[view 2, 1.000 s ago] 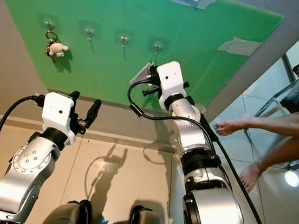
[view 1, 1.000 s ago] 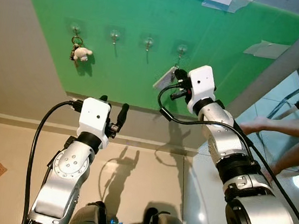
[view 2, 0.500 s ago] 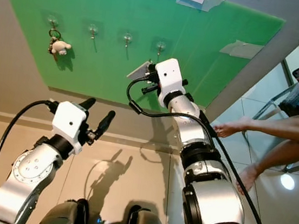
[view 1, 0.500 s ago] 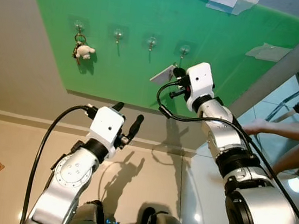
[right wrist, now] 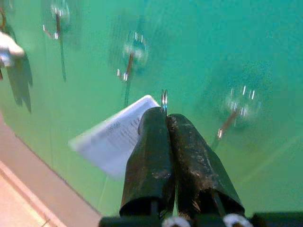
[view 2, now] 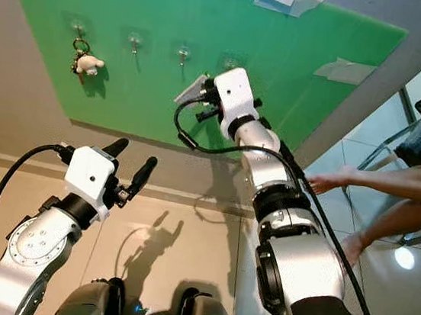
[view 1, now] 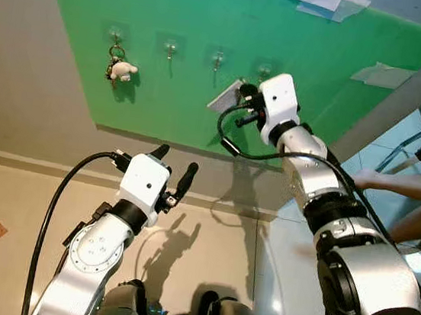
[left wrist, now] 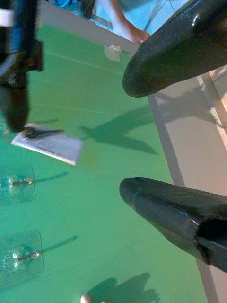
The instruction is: Hang keys on a hook
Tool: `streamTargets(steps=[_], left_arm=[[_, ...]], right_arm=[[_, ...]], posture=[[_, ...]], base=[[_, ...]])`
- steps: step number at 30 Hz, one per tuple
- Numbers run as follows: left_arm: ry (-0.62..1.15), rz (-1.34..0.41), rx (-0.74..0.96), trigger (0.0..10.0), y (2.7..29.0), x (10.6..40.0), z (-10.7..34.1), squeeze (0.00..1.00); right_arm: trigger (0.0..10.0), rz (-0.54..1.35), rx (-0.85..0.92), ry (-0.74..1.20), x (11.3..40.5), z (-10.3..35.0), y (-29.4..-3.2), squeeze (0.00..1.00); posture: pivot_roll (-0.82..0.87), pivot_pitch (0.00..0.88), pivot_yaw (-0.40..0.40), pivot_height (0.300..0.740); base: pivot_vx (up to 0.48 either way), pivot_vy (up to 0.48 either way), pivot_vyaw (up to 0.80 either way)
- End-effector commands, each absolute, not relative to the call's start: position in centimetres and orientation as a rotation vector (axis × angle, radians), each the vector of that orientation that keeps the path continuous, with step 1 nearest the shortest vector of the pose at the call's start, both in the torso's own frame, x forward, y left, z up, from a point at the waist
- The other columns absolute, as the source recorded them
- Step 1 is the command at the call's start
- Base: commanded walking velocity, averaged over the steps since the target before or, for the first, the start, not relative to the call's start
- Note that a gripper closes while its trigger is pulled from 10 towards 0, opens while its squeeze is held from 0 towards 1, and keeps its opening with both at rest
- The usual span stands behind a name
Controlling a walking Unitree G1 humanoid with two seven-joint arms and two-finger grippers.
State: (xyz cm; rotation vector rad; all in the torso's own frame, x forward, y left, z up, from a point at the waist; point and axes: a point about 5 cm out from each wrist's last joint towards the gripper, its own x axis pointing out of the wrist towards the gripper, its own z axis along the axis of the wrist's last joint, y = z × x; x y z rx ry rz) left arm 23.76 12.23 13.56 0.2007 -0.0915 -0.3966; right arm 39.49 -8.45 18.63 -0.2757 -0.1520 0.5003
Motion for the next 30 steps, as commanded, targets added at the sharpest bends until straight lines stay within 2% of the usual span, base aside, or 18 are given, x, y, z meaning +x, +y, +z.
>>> streamTargets(steps=[1,11,30], left_arm=[[-0.090,-0.398,0.205,10.0,12.2,23.4,13.6,0.00],[-0.083,-0.387,0.210,10.0,12.4,23.3,13.6,0.00],[-0.073,-0.392,0.219,10.0,12.4,23.2,13.5,0.00]], right_arm=[[10.0,0.486,-0.277,-0.153,39.7,18.8,-9.1,0.00],[10.0,0.377,-0.182,-0.121,40.7,20.0,-10.7,0.00],[10.0,0.373,-0.048,-0.035,40.4,18.1,-10.2,0.00]], posture=[[0.12,0.234,-0.134,0.740],[0.12,0.243,-0.131,0.740],[0.12,0.255,-0.119,0.740]], base=[[0.000,0.000,0.00],[0.000,0.000,0.00],[0.000,0.000,0.00]])
